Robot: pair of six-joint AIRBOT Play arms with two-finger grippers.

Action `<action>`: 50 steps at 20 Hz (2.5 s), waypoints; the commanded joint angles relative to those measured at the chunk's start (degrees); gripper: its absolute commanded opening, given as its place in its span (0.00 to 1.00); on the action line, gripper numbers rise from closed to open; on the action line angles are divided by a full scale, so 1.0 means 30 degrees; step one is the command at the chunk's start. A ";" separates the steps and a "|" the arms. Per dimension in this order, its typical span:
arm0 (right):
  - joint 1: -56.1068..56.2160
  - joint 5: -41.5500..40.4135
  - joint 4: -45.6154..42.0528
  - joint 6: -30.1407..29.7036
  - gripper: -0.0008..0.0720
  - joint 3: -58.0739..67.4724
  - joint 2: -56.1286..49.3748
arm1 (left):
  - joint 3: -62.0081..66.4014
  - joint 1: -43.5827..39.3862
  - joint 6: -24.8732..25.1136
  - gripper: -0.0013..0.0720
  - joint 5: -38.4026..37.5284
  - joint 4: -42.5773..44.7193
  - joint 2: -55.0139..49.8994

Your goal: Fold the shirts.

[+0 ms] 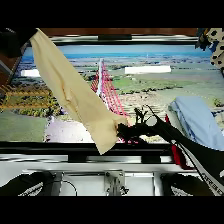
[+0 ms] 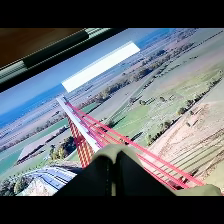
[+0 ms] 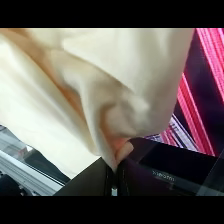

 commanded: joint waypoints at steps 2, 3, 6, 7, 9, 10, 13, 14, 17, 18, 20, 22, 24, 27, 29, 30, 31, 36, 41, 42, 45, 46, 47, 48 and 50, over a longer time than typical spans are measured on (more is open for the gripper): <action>-0.0036 0.1931 -0.0277 -0.1173 0.17 0.0583 0.0488 | -0.0007 0.0007 0.0029 0.07 0.0000 0.1005 0.0015; -0.0189 0.2943 -0.0568 -0.1617 0.17 0.0947 0.0976 | 0.0000 0.0007 0.0022 0.07 0.0000 0.1625 0.0015; -0.1545 0.7322 -0.3621 -0.1996 0.17 0.3060 0.3402 | 0.0051 0.0007 0.0015 0.07 0.0029 0.3971 0.0182; -0.2208 0.8918 -0.5064 -0.2120 0.17 0.4087 0.4371 | 0.0051 0.0007 0.0000 0.07 0.0153 0.4765 0.0415; -0.3789 1.1759 -0.8182 -0.2200 0.17 0.6812 0.6433 | 0.0124 0.0007 -0.0481 0.07 0.0991 0.5690 0.1049; -0.4648 1.2604 -0.9486 -0.2390 0.10 0.8488 0.7461 | 0.0364 0.0007 -0.1144 0.07 0.1639 0.5916 0.1435; -0.6798 1.1533 -1.1191 -0.2448 0.10 1.3559 0.9916 | 0.1005 0.0000 -0.3803 0.07 0.4517 0.5690 0.2973; -0.7351 1.0440 -1.1191 -0.2441 0.10 1.5285 1.0528 | 0.1005 0.0000 -0.4299 0.07 0.5617 0.5217 0.3636; -0.7978 0.7031 -1.1198 -0.2441 0.10 1.9715 1.1417 | 0.1005 0.0000 -0.4335 0.07 0.8342 0.2754 0.5763; -0.7978 0.6222 -1.1191 -0.2433 0.10 2.1150 1.1409 | 0.0998 0.0000 -0.4335 0.07 0.8837 0.2106 0.6331; -0.7978 0.5282 -1.1176 -0.2222 0.10 2.3074 1.1373 | 0.0998 0.0000 -0.4342 0.07 0.8750 0.1552 0.7504; -0.7978 0.5880 -1.1191 -0.1464 0.10 2.4210 1.1373 | 0.0998 0.0007 -0.4335 0.07 0.7657 0.1610 0.8437; -0.7978 0.7781 -1.1205 -0.0503 0.10 2.4931 1.1373 | 0.0998 0.0007 -0.4335 0.07 0.6003 0.1792 0.9136; -0.7978 1.2517 -1.1999 0.0714 0.10 2.5165 1.1358 | 0.0991 0.0007 -0.4357 0.07 0.3832 0.2477 0.9588; -0.7978 1.6611 -1.2764 0.1596 0.10 2.5165 1.0885 | 0.0816 0.0007 -0.4357 0.07 0.2674 0.4481 0.9515; -0.7978 1.8629 -1.2852 0.2025 0.10 2.5165 1.0469 | 0.0474 0.0007 -0.4350 0.07 0.2106 0.5901 0.9471; -0.7978 2.0407 -1.2837 0.2550 0.10 2.5157 0.9901 | -0.0131 0.0007 -0.4350 0.07 0.1384 0.7308 0.9420; -0.7934 1.9730 -1.1570 0.2594 0.10 1.9249 0.8728 | -0.6419 0.0007 -0.4342 0.07 0.0787 0.8684 0.8546; -0.7956 1.0404 -1.1883 0.0342 0.10 0.7344 0.8524 | -1.2356 0.1399 -0.6623 0.07 0.3424 0.9020 0.4976; -0.7956 0.7380 -1.1883 0.0335 0.10 0.6062 0.8065 | -1.3034 0.1843 -0.8036 0.07 0.4656 0.9020 0.4080; -0.7949 0.0124 -1.1191 0.0321 0.10 0.5588 0.5712 | -1.3420 0.2630 -1.0848 0.07 0.9224 0.8998 0.1552; -0.7934 -0.2120 -1.0331 0.0117 0.10 0.5581 0.4889 | -1.3420 0.2667 -1.1978 0.07 1.0856 0.8735 0.0772; -0.7803 -0.3541 -0.9653 0.0066 0.10 0.5581 0.4124 | -1.3420 0.2637 -1.3165 0.07 1.1963 0.8247 -0.0029; -0.7533 -0.4408 -0.9457 0.0073 0.10 0.5581 0.3249 | -1.3420 0.2594 -1.3857 0.07 1.2233 0.7453 -0.0707; -0.7082 -0.4269 -0.9413 0.0095 0.11 0.5581 0.1596 | -1.3442 0.2433 -1.4061 0.07 1.1300 0.6091 -0.2098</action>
